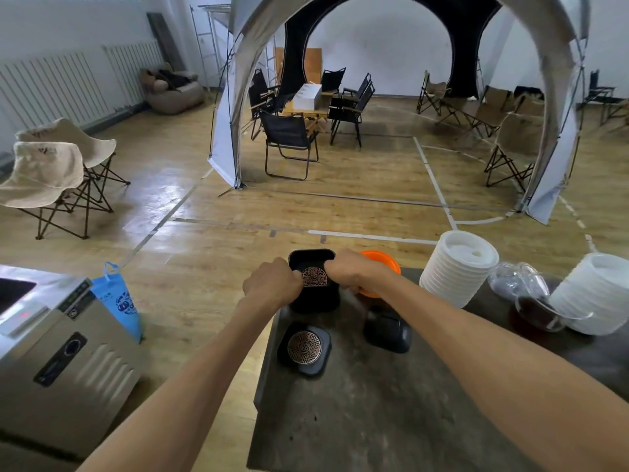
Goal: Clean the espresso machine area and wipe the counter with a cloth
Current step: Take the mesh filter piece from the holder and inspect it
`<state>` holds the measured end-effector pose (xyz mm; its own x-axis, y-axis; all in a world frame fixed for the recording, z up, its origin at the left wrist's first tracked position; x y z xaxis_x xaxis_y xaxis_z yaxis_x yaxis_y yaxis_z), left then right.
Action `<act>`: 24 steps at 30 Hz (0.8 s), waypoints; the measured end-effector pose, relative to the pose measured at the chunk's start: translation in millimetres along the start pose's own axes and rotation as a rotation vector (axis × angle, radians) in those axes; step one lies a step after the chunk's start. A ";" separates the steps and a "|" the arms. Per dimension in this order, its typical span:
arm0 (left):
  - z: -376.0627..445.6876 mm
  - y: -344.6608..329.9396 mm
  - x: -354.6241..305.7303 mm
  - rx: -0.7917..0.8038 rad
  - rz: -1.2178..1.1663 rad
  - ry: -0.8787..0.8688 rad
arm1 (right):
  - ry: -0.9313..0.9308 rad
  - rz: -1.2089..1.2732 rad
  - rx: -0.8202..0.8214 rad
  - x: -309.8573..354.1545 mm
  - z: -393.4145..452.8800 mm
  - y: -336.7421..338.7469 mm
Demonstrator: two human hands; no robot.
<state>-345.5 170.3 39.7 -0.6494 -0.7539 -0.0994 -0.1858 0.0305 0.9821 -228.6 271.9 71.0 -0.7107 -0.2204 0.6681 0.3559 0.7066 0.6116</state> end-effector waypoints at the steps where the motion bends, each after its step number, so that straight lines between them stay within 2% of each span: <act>1: -1.1 0.7 -0.7 -0.003 0.011 -0.004 | -0.014 -0.026 0.011 0.3 -2.1 -0.8; 8: -2.9 3.6 -3.9 -0.002 0.011 -0.030 | -0.054 -0.019 0.050 -3.0 -8.6 -4.7; 12: -8.6 6.4 -4.3 0.012 -0.029 -0.033 | -0.072 0.066 0.022 -7.0 -9.6 -5.5; 14: -16.7 11.3 -1.2 -0.046 -0.076 -0.045 | -0.017 0.091 -0.043 -10.2 -13.9 -1.6; 16: -31.5 17.2 9.6 -0.185 -0.162 -0.045 | 0.111 0.113 -0.195 -16.0 -22.6 6.0; 19: -59.5 12.0 35.9 -0.361 -0.335 -0.016 | 0.233 0.364 -0.411 -38.5 -48.9 5.8; 21: -74.5 -5.6 47.0 -0.308 -0.389 -0.025 | 0.148 0.579 -0.338 -60.4 -60.9 -14.1; 24: -89.1 -34.6 44.3 -0.117 -0.349 -0.061 | -0.028 0.633 -0.152 -83.1 -69.9 -48.0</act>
<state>-302.2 77.4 15.5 -0.6053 -0.6649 -0.4376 -0.3208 -0.2993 0.8986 -144.2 209.3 15.7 -0.3504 0.2268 0.9087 0.7913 0.5908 0.1576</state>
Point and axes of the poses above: each hand's wrist, its own z-axis towards the middle knuckle, its own y-axis out of the back of the hand, x = y × z, the point moved 4 cm from there along z, towards the middle knuckle, and after that the axes turned 15 degrees about z, right-handed, at the moved point
